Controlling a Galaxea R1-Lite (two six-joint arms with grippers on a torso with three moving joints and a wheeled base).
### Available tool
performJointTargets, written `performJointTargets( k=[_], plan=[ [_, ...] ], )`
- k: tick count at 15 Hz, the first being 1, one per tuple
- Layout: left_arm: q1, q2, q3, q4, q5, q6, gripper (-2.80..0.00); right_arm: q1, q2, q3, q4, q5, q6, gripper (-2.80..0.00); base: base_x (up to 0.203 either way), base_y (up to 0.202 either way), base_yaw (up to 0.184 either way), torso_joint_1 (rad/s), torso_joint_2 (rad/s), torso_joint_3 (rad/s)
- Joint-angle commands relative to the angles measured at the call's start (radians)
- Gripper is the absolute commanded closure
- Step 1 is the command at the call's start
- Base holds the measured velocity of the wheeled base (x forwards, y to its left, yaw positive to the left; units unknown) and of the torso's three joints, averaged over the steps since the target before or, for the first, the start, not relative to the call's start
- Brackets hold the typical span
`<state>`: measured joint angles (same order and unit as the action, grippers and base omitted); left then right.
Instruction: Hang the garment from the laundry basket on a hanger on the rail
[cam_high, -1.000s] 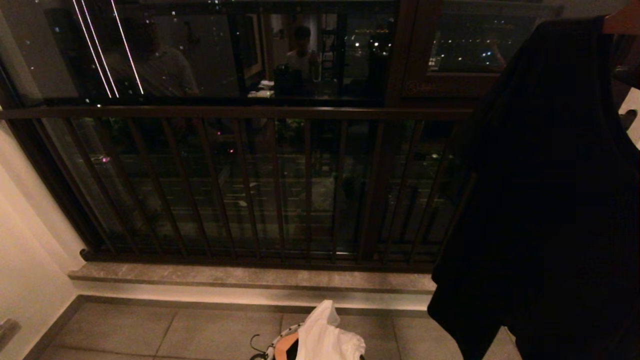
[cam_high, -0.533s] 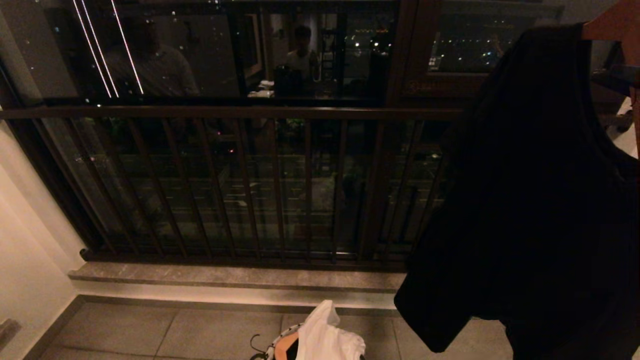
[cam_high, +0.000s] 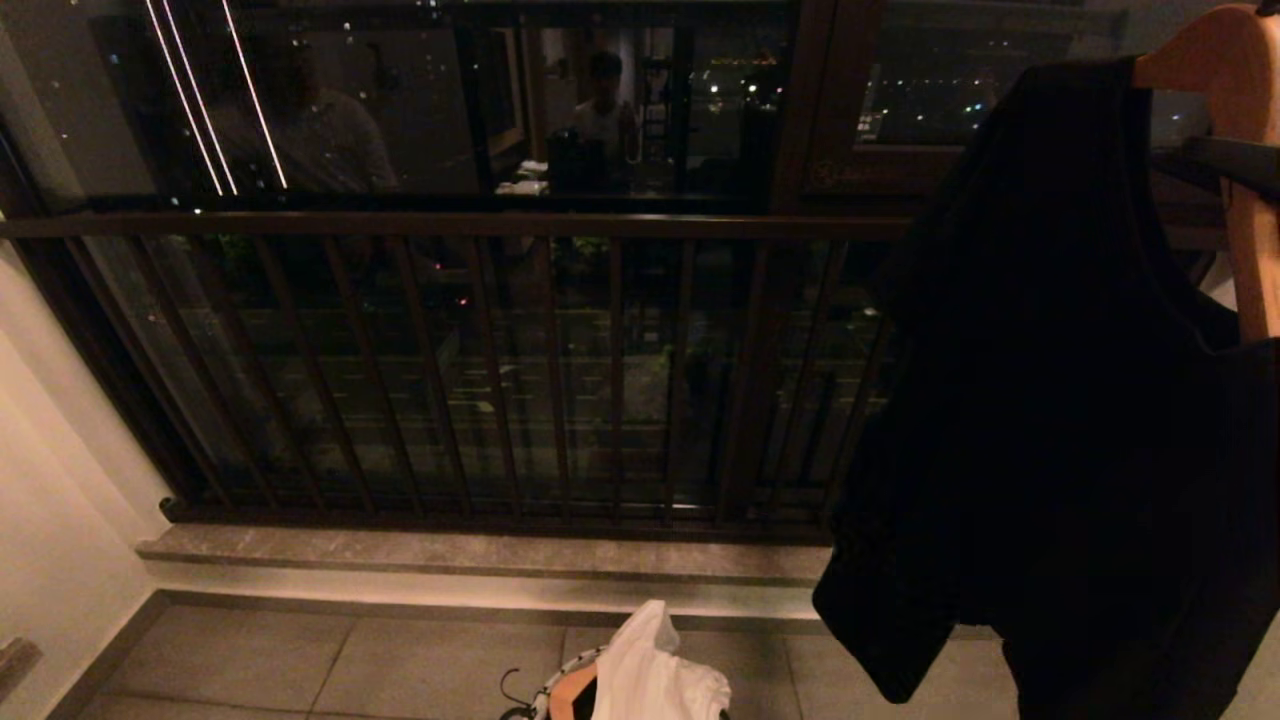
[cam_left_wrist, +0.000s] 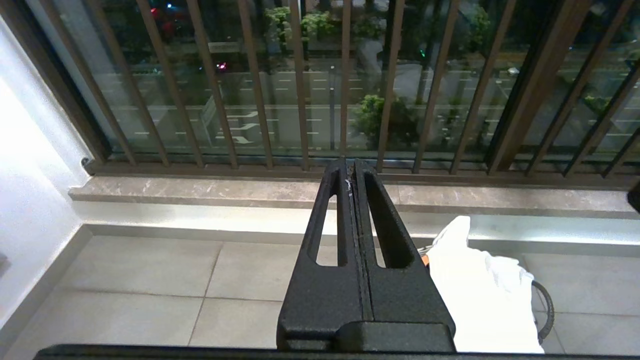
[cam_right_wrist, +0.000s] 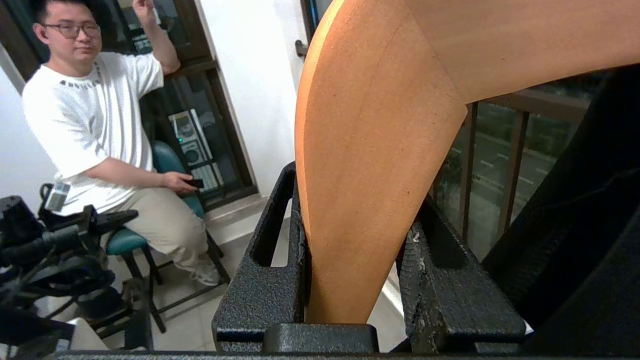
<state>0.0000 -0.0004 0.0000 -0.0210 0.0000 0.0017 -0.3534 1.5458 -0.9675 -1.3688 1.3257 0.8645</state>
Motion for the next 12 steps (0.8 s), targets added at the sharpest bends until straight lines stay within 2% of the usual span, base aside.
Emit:
performJointTargets(
  k=[1,12],
  plan=[
    [0.0,0.0,0.008,0.0,0.0,0.0,0.0,0.001,0.024,-0.003,-0.022,0.007,0.008,0.0,0.0,0.0,0.0,0.0,0.0,0.0],
    [0.0,0.0,0.006,0.0,0.0,0.0,0.0,0.024,0.091,0.012,-0.113,0.006,0.01,0.0,0.0,0.0,0.0,0.0,0.0,0.0]
  ],
)
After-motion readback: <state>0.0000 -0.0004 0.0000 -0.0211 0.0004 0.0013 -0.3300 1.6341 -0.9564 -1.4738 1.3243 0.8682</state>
